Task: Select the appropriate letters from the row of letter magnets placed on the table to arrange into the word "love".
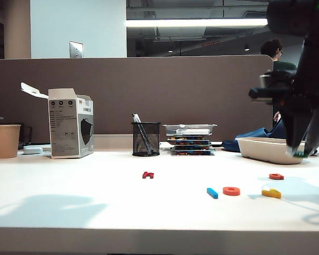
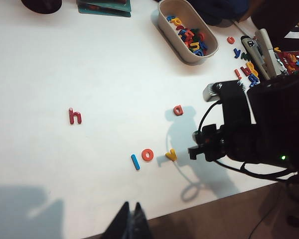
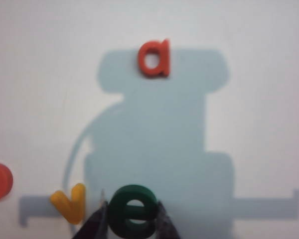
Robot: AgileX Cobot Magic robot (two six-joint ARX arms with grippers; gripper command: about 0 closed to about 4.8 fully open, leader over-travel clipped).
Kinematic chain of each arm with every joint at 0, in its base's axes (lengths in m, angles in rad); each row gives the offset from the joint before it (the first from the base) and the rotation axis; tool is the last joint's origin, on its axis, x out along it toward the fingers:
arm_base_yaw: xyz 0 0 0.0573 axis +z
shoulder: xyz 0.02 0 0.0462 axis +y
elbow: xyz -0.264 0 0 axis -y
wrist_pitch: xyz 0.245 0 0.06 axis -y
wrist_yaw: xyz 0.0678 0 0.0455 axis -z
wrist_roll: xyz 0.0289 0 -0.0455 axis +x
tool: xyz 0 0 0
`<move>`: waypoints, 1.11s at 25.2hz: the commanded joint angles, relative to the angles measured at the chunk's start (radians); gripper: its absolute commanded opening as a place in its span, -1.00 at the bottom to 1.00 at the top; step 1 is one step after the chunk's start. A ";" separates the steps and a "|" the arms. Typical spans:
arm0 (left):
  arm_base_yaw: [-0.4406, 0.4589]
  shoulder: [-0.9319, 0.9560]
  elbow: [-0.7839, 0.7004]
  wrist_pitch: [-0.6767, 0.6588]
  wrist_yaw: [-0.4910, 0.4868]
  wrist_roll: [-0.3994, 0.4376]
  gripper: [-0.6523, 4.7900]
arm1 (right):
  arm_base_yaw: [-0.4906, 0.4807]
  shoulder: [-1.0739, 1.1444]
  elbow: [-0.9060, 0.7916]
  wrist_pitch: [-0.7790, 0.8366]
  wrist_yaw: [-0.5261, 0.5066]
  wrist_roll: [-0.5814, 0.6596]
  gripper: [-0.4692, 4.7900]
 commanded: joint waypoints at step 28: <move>-0.002 -0.003 0.002 0.006 -0.002 0.001 -0.78 | 0.000 0.067 -0.126 0.142 -0.036 -0.003 -0.43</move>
